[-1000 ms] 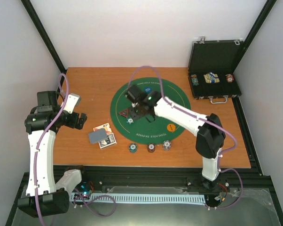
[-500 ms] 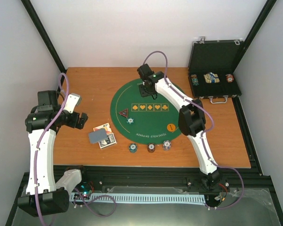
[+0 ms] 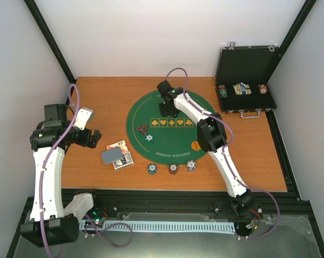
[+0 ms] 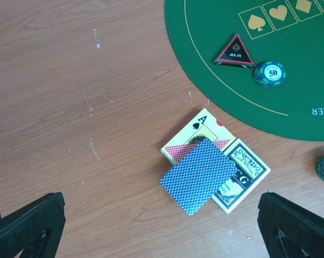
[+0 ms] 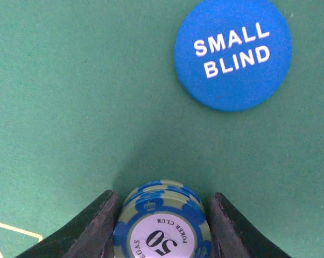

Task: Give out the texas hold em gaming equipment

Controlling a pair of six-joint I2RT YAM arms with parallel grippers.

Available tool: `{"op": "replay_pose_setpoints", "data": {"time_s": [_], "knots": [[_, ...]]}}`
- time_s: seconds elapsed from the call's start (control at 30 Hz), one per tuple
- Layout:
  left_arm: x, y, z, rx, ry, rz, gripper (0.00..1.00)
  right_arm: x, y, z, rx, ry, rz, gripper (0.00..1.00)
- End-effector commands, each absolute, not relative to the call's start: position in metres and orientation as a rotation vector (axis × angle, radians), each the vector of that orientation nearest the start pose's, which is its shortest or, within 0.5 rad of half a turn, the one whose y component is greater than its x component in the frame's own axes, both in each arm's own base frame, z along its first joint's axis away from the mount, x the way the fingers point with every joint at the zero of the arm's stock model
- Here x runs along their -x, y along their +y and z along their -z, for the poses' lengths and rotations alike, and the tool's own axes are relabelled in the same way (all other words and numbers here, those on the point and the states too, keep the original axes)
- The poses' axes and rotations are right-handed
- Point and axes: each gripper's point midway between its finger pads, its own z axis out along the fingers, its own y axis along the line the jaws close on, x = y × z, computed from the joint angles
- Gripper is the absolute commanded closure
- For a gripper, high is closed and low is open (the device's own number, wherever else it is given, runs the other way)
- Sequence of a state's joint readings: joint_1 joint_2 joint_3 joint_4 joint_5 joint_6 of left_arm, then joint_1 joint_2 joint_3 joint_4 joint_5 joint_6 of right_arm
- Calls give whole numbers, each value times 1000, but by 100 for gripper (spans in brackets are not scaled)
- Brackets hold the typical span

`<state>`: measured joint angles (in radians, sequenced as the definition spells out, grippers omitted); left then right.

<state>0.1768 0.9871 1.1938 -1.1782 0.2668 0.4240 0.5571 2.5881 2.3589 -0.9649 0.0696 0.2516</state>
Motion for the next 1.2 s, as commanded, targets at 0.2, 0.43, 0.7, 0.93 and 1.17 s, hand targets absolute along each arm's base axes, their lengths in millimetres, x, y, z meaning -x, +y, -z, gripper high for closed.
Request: {"op": "replay_pose_setpoints", "data": {"time_s": [0.2,0.43,0.7,0.93,1.17], "knots": [[-248,-1,-251,-435,2425,72,0,-533,295,-20,334,2690,-133,76],[-250,1,-248,-440,2430,64,0,-531,295,-14,327,2712,-145,75],[-249,1,-248,-437,2429,59,0,-527,293,-43,353,2679,-151,75],[-249,1,-251,-433,2424,59,0,-518,300,-68,385,2645,-172,75],[-247,1,-252,-440,2422,49,0,-504,304,-52,420,2683,-154,74]]}}
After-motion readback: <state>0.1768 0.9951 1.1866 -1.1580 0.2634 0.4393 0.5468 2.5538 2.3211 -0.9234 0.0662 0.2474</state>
